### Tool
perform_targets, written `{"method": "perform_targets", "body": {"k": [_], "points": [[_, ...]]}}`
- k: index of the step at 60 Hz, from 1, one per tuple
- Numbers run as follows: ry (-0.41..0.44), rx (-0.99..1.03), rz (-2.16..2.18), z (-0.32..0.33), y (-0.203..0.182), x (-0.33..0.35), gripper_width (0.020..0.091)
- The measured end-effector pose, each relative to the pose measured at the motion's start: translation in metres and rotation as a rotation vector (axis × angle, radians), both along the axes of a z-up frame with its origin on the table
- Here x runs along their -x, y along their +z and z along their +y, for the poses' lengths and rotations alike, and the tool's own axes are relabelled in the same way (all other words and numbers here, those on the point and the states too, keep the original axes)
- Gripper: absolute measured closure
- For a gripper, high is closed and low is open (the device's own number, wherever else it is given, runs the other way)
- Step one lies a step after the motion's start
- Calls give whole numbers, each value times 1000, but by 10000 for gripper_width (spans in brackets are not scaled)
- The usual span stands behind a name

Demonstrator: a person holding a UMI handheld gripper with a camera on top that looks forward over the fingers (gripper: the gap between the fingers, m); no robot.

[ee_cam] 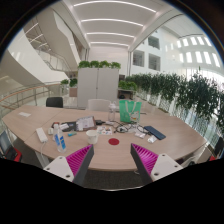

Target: Pour water

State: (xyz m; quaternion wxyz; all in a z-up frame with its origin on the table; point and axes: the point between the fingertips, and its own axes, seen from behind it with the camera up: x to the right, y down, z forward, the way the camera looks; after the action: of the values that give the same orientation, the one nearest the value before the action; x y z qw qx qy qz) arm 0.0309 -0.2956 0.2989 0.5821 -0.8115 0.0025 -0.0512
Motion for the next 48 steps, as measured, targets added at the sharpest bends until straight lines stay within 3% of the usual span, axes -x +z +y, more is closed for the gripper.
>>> {"method": "perform_targets", "body": {"k": [10, 22, 38, 42, 48], "points": [[7, -28, 64, -7, -20, 53, 278], [77, -10, 109, 24, -100, 157, 276], [284, -72, 115, 150, -204, 298, 286], [258, -63, 91, 182, -225, 302, 286], [190, -97, 103, 234, -223, 308, 283]]}}
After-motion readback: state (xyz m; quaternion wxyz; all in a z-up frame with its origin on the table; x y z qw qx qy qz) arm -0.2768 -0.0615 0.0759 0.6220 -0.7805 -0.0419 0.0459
